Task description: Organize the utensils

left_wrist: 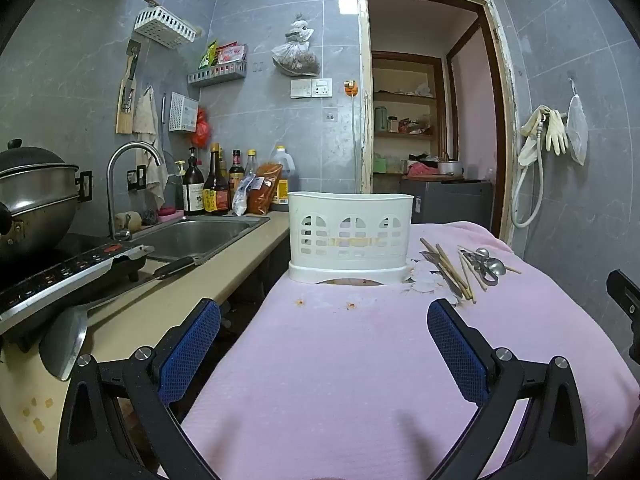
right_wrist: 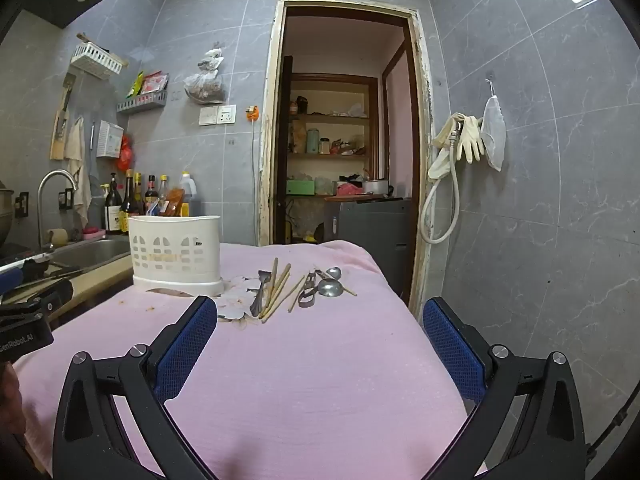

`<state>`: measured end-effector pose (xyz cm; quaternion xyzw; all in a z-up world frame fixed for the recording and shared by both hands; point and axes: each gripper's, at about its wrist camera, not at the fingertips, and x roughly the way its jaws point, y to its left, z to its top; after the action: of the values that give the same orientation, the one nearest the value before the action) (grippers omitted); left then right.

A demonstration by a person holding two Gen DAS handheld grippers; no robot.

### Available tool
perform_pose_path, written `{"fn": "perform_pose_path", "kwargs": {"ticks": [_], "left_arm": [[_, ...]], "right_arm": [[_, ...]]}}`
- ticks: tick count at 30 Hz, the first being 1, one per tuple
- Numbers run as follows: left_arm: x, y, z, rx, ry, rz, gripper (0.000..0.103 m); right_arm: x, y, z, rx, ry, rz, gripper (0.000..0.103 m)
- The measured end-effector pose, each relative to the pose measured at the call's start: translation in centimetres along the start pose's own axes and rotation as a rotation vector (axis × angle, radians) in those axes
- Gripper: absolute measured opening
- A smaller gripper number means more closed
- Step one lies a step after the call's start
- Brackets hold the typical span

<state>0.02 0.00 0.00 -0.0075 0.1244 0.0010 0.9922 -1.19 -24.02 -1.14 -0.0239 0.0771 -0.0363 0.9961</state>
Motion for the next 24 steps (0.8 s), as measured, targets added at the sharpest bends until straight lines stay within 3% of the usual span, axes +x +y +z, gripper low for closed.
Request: {"fn": "perform_pose_path", "kwargs": {"ticks": [24], "left_arm": [[0.01,-0.04,0.02,0.0,0.001,-0.002,0.102]], "right_arm": [[0.05,0.05,-0.01,0.002,-0.004,0.0,0.103]]}}
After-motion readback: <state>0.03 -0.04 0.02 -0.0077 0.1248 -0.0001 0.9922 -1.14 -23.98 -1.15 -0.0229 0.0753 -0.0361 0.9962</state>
